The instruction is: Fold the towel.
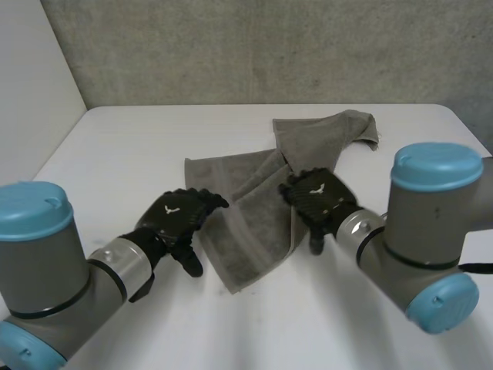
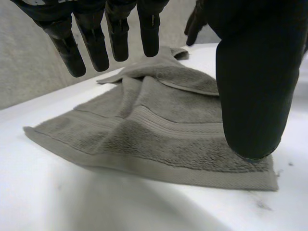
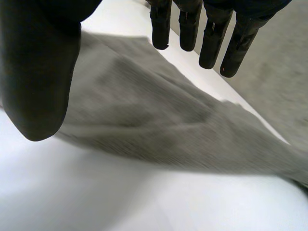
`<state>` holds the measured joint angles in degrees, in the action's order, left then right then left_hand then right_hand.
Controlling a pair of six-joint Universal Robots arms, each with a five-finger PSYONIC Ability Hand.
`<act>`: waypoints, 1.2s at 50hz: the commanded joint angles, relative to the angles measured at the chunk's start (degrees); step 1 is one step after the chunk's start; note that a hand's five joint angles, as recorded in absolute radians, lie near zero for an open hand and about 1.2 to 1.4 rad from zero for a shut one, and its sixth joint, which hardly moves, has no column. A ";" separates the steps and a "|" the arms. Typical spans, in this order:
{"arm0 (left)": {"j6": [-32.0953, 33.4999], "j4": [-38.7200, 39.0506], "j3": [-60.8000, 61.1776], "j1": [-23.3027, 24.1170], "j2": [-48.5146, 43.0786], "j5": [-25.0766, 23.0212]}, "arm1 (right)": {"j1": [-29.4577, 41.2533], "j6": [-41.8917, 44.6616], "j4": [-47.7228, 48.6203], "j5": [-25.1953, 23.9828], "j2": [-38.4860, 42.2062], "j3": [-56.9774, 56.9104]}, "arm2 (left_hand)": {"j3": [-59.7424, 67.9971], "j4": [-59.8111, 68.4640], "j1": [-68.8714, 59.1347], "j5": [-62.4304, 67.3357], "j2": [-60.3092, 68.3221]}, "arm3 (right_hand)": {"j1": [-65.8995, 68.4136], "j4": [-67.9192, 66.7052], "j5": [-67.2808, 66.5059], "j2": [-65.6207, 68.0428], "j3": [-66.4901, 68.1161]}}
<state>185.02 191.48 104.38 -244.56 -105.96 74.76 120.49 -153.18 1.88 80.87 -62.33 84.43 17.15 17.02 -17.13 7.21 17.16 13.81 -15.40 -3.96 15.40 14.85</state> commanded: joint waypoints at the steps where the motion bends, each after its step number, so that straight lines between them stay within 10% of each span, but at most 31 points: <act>1: 0.16 0.12 -1.72 3.38 -4.61 0.74 | -4.48 4.38 -0.38 2.28 -0.07 -1.72 | 4.50 4.63 -4.52 4.44 4.50 | -0.70 2.28 0.85 -2.28 -1.74; 14: 0.60 -1.98 -12.96 10.85 -16.38 9.25 | -6.15 4.73 -0.38 2.02 0.37 -1.72 | 2.49 2.61 -2.50 2.42 2.48 | -0.86 2.45 1.02 -2.45 -1.91; 60: 0.69 -5.94 -21.67 11.38 -24.12 9.17 | -6.15 4.91 -0.12 1.58 2.13 -1.19 | 23.97 24.10 -23.99 23.91 23.97 | -1.20 2.79 1.35 -2.79 -2.24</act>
<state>185.71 186.02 84.21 -233.17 -128.96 83.94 114.35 -148.27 1.74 82.53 -60.33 83.23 26.25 26.25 -26.23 15.39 26.22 13.82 -15.39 -3.96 15.40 14.85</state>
